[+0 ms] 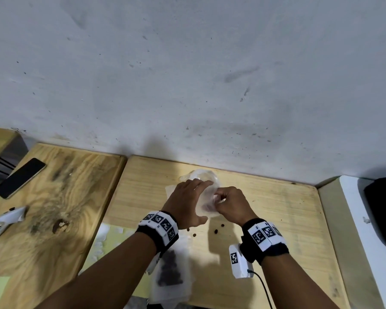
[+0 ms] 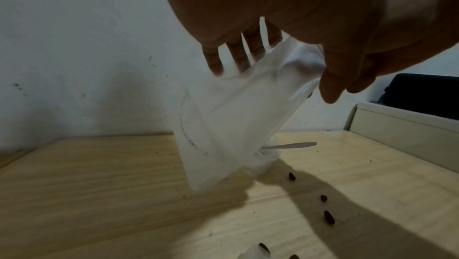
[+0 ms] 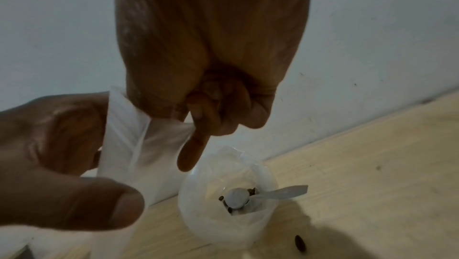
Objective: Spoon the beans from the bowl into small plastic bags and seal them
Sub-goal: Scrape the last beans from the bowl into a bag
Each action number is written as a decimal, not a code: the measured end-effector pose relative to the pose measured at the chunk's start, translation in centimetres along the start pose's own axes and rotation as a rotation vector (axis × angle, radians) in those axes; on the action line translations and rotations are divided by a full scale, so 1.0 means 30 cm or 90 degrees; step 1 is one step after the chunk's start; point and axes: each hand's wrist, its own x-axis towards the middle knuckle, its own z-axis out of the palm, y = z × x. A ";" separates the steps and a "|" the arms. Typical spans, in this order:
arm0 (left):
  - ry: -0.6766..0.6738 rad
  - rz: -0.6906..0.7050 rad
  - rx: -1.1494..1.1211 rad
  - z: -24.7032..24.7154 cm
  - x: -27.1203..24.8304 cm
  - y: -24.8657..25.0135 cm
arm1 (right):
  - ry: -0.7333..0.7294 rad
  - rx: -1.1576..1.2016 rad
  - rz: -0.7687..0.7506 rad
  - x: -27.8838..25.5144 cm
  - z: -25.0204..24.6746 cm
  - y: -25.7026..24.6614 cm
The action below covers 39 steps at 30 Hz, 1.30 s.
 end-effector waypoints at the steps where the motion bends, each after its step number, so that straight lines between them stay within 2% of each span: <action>1: -0.007 -0.008 -0.006 -0.004 0.004 -0.006 | -0.010 0.034 -0.004 0.002 0.000 0.003; 8: -0.028 -0.105 -0.119 -0.017 0.013 -0.059 | -0.040 0.222 0.101 0.001 -0.001 -0.007; 12: -0.030 -0.211 -0.207 -0.004 0.004 -0.108 | -0.042 0.296 0.126 -0.003 0.006 0.009; 14: -0.018 -0.279 -0.263 0.005 -0.008 -0.144 | 0.045 0.293 0.139 0.001 0.006 0.057; 16: -0.009 -0.344 -0.315 0.011 -0.017 -0.182 | 0.191 0.226 0.169 0.007 -0.002 0.119; 18: -0.005 -0.395 -0.355 0.017 -0.019 -0.211 | 0.258 0.152 0.229 0.008 -0.017 0.165; 21: -0.018 -0.423 -0.375 0.025 -0.001 -0.226 | 0.199 0.066 0.297 0.028 -0.019 0.214; 26: -0.073 -0.390 -0.391 0.035 0.080 -0.198 | 0.042 -0.040 0.354 0.099 -0.001 0.230; 29: -0.166 -0.392 -0.319 0.042 0.142 -0.194 | -0.022 -0.080 0.343 0.130 0.003 0.211; 31: -0.215 -0.388 -0.269 0.051 0.170 -0.194 | -0.015 -0.093 0.326 0.142 0.006 0.201; 34: -0.217 -0.405 -0.272 0.069 0.194 -0.198 | 0.072 -0.055 0.280 0.146 0.013 0.191; 37: -0.162 -0.404 -0.280 0.078 0.191 -0.199 | 0.224 0.029 0.194 0.124 0.015 0.165; 39: -0.112 -0.401 -0.297 0.087 0.176 -0.200 | 0.272 0.042 0.143 0.099 0.016 0.141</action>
